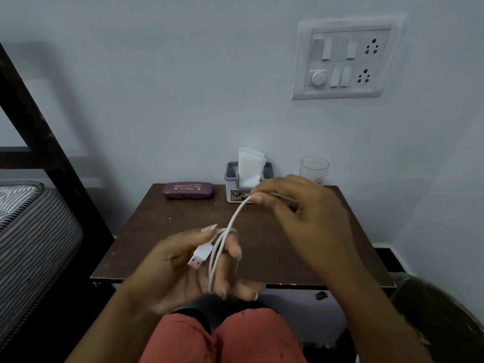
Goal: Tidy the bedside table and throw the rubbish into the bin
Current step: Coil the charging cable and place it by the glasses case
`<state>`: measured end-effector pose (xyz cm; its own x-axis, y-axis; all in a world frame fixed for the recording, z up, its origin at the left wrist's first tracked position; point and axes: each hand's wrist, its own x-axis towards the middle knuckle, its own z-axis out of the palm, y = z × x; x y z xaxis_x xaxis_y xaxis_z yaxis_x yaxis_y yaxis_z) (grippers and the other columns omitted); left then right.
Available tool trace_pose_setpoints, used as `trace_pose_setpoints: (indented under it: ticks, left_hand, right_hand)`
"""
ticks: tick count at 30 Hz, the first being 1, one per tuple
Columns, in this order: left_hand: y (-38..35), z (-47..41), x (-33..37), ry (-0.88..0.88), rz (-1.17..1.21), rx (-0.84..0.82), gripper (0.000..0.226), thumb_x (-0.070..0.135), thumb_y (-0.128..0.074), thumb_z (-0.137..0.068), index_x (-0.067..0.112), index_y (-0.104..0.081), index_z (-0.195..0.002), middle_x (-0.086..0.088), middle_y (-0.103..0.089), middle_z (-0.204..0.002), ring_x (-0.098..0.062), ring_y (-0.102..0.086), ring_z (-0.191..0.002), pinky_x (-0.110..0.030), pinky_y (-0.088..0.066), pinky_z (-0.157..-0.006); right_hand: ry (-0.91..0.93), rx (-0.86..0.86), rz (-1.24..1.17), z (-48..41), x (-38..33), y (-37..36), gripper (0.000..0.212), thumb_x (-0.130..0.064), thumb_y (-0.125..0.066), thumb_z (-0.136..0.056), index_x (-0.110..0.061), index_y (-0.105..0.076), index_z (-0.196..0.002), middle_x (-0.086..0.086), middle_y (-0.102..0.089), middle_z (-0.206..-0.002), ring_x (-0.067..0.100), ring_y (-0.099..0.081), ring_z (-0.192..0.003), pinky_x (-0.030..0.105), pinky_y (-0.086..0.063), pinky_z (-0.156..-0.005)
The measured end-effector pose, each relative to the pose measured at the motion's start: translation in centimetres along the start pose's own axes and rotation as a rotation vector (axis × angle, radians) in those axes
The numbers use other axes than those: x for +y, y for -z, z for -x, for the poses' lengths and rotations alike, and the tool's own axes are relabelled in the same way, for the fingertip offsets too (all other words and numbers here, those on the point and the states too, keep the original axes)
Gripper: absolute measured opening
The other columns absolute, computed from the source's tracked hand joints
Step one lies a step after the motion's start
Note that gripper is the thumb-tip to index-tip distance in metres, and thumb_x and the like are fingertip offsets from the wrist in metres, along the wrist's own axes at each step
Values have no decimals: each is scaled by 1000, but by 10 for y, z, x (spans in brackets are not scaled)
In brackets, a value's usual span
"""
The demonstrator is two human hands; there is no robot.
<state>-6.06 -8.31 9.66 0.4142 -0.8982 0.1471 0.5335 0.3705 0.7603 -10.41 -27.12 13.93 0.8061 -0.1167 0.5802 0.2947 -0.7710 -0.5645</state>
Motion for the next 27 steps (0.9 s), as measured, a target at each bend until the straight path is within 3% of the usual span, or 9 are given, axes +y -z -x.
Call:
trace_pose_setpoints:
  ticks: [4, 8, 10, 12, 16, 19, 22, 25, 27]
  left_hand:
    - [-9, -18, -8, -117, 249, -40, 46, 26, -22, -102, -7, -48, -121, -20, -69, -100, -40, -58, -113, -59, -13, -112]
    - [-7, -30, -1, -247, 313, 43, 51, 28, -18, -103, -4, -40, -136, -23, -50, -136, -37, -35, -136, -58, -8, -115]
    - [-11, -39, -1, -313, 226, 159, 50, 28, -20, -102, 0, -47, -133, -20, -50, -138, -32, -38, -135, -56, -22, -113]
    - [-7, -36, -1, -362, 14, 385, 48, 30, -27, -97, 6, -61, -123, -14, -60, -129, -26, -52, -126, -51, -41, -103]
    - [3, -34, -4, -396, -305, 520, 46, 32, -28, -95, 11, -56, -126, -9, -64, -125, -18, -54, -124, -47, -40, -106]
    - [9, -28, -6, -311, -628, 572, 41, 33, -34, -95, 18, -56, -125, 1, -66, -122, -10, -53, -124, -39, -33, -108]
    - [13, -20, -12, -88, -960, 444, 42, 36, -33, -92, 25, -60, -122, 7, -69, -115, -5, -57, -117, -36, -38, -102]
    - [10, -12, -11, 113, -970, 333, 37, 32, -35, -95, 22, -69, -105, 2, -73, -98, -14, -64, -96, -40, -44, -91]
    - [8, -9, -8, 196, -847, 248, 40, 32, -35, -96, 13, -70, -103, -8, -75, -88, -22, -65, -94, -35, -45, -86]
  right_hand:
    - [-125, -12, -155, 17, 11, -28, 31, -51, -46, -85, -33, -67, -99, -18, -69, -91, 3, -64, -83, 36, -53, -70]
    - [-227, -131, -98, 51, 7, -43, 38, -55, -26, -81, -35, -54, -98, -9, -69, -85, 10, -64, -75, 31, -49, -60]
    - [-231, -222, -2, 65, 6, -44, 41, -60, -18, -82, -32, -45, -95, -5, -64, -80, 15, -61, -73, 37, -48, -63]
    - [-250, -322, 35, 72, 2, -38, 39, -59, -21, -87, -31, -45, -98, -5, -63, -84, 14, -61, -79, 38, -48, -71]
    - [-272, -503, 111, 73, -11, -18, 27, -47, -34, -96, -38, -44, -119, -9, -62, -113, 18, -59, -103, 32, -46, -85]
    - [-195, -589, 189, 70, -23, -6, 30, -47, -34, -95, -38, -41, -123, -8, -58, -123, 22, -55, -111, 32, -43, -89]
    - [-79, -477, 349, 64, -24, 7, 29, -50, -33, -91, -39, -44, -116, -12, -60, -114, 17, -61, -102, 33, -47, -79]
    - [-17, -250, 415, 51, -16, 17, 24, -57, -46, -77, -44, -57, -94, -18, -62, -80, 8, -63, -65, 32, -51, -49]
    - [5, -183, 325, 41, -8, 21, 20, -56, -50, -79, -43, -60, -90, -17, -60, -79, 5, -57, -62, 34, -49, -49]
